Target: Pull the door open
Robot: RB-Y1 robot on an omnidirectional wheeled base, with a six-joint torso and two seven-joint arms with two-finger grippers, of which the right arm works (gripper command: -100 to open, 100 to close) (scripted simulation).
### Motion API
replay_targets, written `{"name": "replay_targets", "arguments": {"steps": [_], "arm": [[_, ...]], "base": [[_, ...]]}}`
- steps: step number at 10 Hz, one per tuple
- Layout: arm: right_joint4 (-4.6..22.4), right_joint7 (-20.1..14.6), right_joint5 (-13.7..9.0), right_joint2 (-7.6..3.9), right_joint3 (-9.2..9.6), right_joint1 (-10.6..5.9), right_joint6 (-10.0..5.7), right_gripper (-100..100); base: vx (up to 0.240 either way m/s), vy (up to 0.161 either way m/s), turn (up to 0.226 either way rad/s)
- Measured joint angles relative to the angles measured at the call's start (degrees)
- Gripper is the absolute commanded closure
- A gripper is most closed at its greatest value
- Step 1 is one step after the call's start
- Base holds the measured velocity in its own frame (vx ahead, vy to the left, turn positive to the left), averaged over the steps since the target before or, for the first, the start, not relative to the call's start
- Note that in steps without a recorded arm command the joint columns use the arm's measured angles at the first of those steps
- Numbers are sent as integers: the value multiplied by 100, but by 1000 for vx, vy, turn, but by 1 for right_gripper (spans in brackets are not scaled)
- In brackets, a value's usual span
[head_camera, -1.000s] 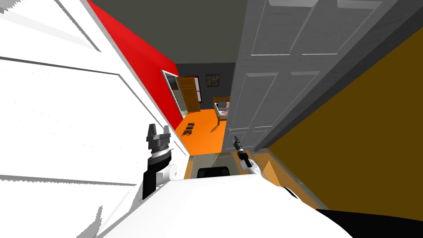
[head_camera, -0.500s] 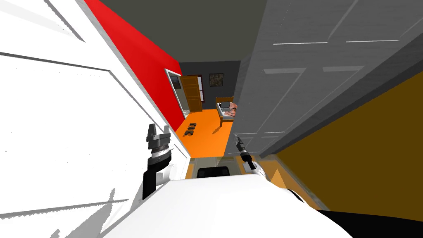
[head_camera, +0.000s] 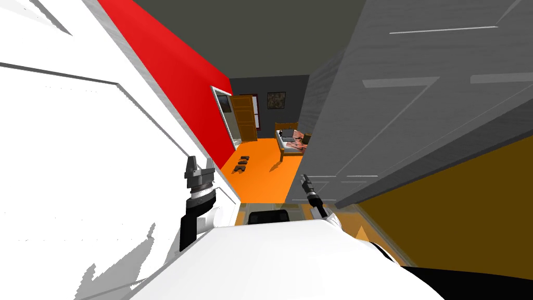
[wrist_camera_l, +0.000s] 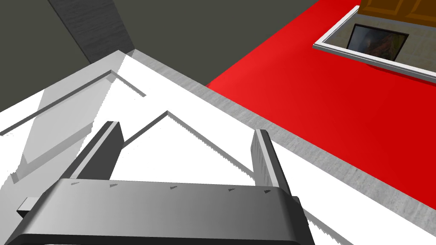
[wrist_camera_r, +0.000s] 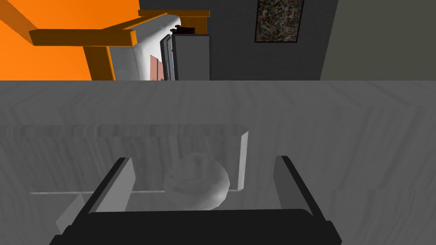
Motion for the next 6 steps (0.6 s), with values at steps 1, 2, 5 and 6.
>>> {"name": "replay_targets", "arguments": {"steps": [1,2,5,6], "arm": [[-2,3,2,1,0,-3,15,100],[-1,8,4,2,3,-8,34,100],[-6,10,8,8,10,-18,37,100],[-6,9,7,8,9,-17,36,100]], "base": [[-33,-5,23],[-15,-9,13],[0,0,0],[-96,-30,82]]}}
